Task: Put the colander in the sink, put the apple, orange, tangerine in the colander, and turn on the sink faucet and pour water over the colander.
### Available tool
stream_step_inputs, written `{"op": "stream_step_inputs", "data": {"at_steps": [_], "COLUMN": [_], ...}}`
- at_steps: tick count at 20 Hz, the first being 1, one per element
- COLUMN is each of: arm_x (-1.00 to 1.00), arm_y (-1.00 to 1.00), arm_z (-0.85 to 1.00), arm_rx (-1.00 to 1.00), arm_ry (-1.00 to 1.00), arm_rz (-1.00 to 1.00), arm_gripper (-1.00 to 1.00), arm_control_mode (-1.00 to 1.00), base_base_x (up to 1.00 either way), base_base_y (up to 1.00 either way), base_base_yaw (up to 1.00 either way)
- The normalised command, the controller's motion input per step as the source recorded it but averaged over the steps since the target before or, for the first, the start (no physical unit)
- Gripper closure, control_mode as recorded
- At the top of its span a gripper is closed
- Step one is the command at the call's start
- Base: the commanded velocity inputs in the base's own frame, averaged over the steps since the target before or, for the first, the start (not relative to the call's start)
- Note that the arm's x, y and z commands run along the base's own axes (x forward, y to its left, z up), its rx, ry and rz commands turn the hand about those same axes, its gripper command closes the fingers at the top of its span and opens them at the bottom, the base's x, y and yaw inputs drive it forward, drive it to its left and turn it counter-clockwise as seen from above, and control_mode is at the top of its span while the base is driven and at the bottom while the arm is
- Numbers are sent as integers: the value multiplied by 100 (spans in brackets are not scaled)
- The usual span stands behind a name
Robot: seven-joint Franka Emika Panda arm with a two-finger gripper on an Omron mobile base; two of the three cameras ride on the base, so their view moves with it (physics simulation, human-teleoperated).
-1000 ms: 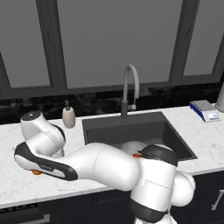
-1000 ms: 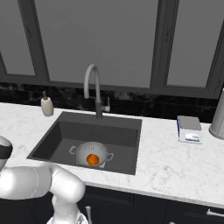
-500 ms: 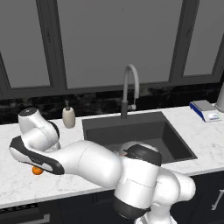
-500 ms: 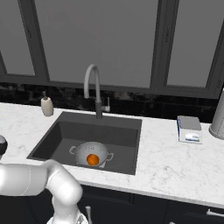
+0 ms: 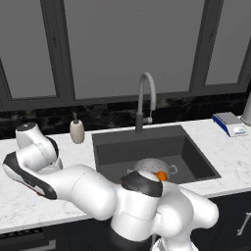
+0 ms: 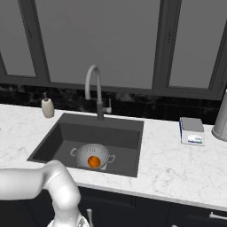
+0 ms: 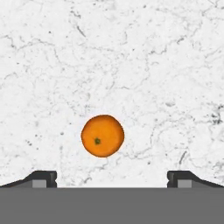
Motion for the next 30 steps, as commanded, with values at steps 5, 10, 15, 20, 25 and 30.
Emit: {"op": "stream_step_inputs", "data": {"at_steps": [5,10,15,20,25,30], "arm_x": [9,9,1,3,11,9], "arm_y": [13,5,0,0,0,0], "arm_z": [-26,-16,-19,-26,-30,-24], "arm_rx": [0,0,0,0,0,0], "arm_ry": [0,1,0,0,0,0], "arm_rz": [0,0,0,0,0,0], "arm_gripper": [-100,-100,-100,-100,-100,-100], "arm_control_mode": [-100,-100,-100,-100,-100,-100], "base_base_x": [0,0,0,0,0,0], "base_base_y": [0,0,0,0,0,0], "base_base_yaw": [0,0,0,0,0,0]}}
